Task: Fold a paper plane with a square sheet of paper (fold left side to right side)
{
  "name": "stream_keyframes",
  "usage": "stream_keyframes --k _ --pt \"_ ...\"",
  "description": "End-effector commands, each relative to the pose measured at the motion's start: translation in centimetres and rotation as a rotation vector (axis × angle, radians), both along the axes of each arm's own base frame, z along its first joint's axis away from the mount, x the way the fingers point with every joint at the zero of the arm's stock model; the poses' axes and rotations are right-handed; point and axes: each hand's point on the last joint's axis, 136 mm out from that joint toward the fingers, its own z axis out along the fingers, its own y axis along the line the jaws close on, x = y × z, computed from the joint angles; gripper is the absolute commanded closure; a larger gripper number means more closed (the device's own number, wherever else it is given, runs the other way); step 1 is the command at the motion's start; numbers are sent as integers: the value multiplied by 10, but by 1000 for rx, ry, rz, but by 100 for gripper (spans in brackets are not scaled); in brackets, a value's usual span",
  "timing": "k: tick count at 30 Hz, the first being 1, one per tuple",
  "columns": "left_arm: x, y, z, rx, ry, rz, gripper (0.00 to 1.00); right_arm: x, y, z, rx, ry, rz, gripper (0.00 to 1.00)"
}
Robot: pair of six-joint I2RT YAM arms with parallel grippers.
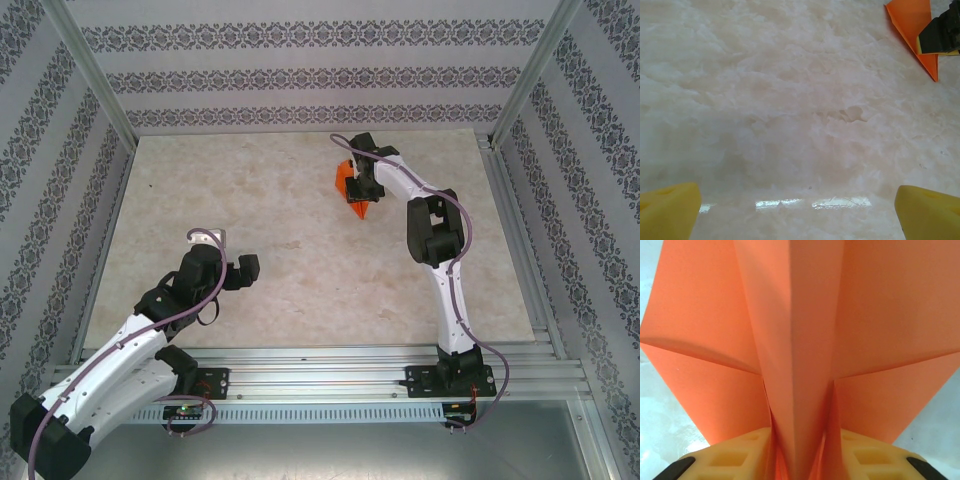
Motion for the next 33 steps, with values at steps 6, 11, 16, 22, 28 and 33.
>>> stream_keyframes --k 6,11,16,22,28,33 --pt "4 -1 -1 -3 -10 -3 0 -5 -5 43 -38 -38 -7 62" --pt "5 1 1 1 -15 4 0 -14 -2 68 -48 -66 7 58" --pt "9 9 6 20 -34 54 0 -28 -4 98 -44 -112 2 58" --pt "22 30 19 60 -90 156 0 -62 -20 141 -38 -215 -23 57" --pt "39 64 28 78 -118 294 0 -111 -53 167 -36 -345 -67 55" --pt "45 104 31 154 -172 449 0 -146 -91 176 -32 -494 -132 42"
